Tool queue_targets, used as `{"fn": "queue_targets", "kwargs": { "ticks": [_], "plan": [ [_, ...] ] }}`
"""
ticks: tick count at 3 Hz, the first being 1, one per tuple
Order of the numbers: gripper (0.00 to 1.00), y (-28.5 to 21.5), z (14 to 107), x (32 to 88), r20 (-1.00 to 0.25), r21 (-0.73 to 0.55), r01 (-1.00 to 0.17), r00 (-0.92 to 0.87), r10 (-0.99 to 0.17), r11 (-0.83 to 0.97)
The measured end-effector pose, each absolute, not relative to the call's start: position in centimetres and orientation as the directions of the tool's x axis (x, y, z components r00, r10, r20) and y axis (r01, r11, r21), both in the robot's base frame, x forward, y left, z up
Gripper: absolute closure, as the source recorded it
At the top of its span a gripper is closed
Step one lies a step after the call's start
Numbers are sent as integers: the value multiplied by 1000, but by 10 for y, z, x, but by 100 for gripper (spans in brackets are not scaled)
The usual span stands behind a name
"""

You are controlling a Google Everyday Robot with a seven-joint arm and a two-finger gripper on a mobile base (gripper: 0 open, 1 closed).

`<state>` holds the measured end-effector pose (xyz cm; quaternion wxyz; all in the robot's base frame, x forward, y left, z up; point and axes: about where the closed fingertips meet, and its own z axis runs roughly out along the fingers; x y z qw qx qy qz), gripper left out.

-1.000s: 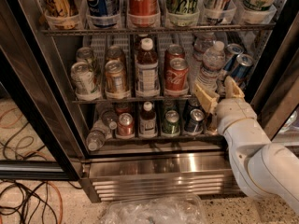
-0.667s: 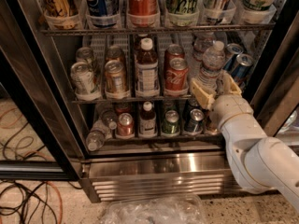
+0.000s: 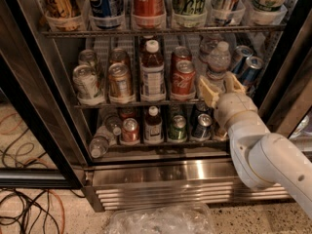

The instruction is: Pick water bottle from middle shelf of fridge

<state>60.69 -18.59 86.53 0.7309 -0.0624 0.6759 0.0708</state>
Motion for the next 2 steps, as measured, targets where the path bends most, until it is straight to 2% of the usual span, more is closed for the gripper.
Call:
{"fn": "queue_targets", "kwargs": {
  "ticks": [1,2],
  "plan": [
    [40,-188,865,620,-996,24,-166,75,37,986],
    [31,-195,863,633,-996,33,-136,73,43,990]
  ]
}}
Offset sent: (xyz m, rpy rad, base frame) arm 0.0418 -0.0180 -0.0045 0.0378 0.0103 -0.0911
